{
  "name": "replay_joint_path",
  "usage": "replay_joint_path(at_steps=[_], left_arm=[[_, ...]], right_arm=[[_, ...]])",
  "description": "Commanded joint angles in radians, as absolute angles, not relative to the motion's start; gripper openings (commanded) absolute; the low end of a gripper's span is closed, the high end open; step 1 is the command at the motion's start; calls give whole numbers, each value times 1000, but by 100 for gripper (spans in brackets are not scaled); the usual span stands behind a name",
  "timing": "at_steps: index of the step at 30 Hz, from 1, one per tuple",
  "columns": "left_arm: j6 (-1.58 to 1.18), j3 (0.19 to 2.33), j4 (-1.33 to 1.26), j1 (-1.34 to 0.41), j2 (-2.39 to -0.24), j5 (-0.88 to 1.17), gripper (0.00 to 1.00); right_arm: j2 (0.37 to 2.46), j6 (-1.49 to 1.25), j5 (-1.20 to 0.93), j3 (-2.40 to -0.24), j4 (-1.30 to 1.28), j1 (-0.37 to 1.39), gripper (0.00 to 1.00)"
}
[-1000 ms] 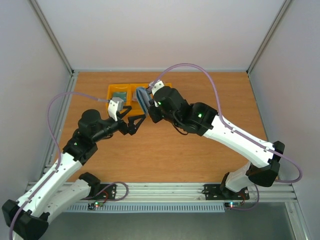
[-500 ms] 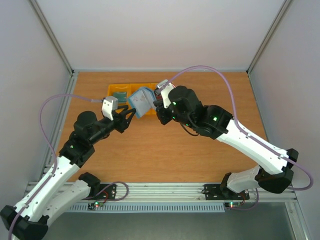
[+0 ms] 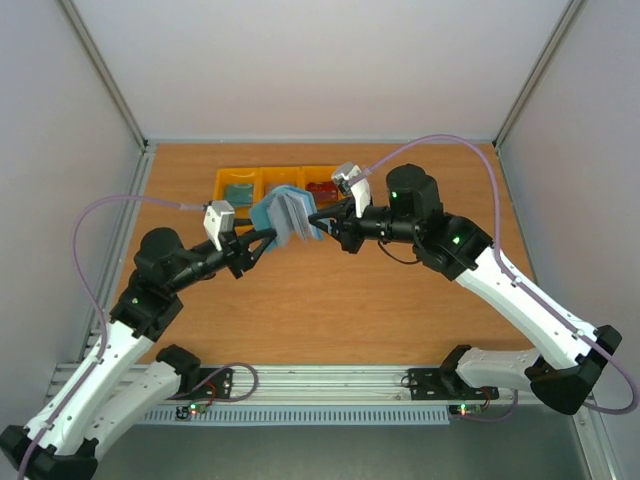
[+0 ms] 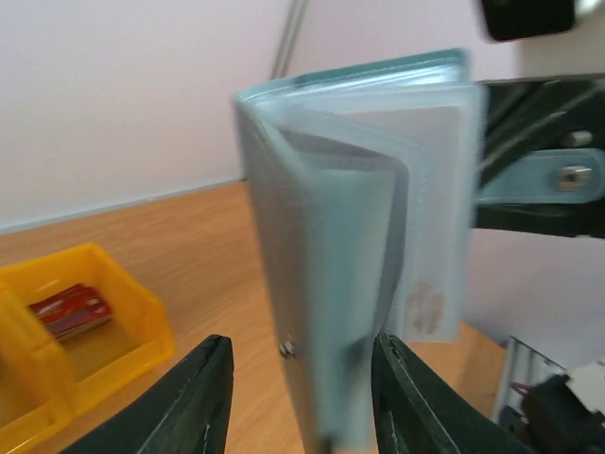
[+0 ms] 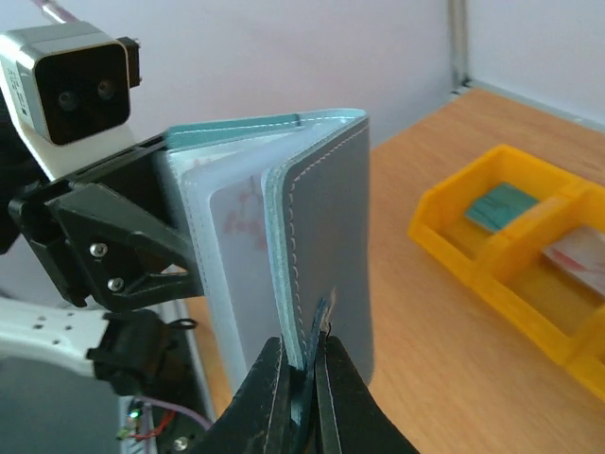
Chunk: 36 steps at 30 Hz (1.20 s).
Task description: Take the credit cards out of the card holder
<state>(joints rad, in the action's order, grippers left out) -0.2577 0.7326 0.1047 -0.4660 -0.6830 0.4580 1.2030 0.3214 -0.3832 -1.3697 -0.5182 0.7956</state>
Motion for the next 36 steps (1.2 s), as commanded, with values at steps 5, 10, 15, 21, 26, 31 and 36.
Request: replay_joint_path(at_steps=[5, 10, 15, 21, 26, 31, 36], left_arm=[[-268, 750, 51, -466, -656, 557, 43], [-246, 743, 94, -465, -634, 500, 40], [-228, 742, 121, -465, -609, 453, 43], [-191, 764, 182, -465, -614, 310, 45], [-163, 785, 237, -462, -617, 223, 50], [-119, 819, 296, -457, -591, 257, 66], [-44, 862, 386, -457, -539, 331, 84]], right_arm=[[1176, 179, -884, -1246, -162, 702, 1], [1175, 211, -841, -1267, -231, 699, 1], [1164, 234, -812, -1278, -290, 686, 1], [1162, 238, -810, -1279, -308, 679, 1], [1158, 227, -824, -1277, -301, 662, 1], [1185, 134, -749, -1283, -319, 611, 1], [1206, 99, -626, -1303, -400, 602, 1]])
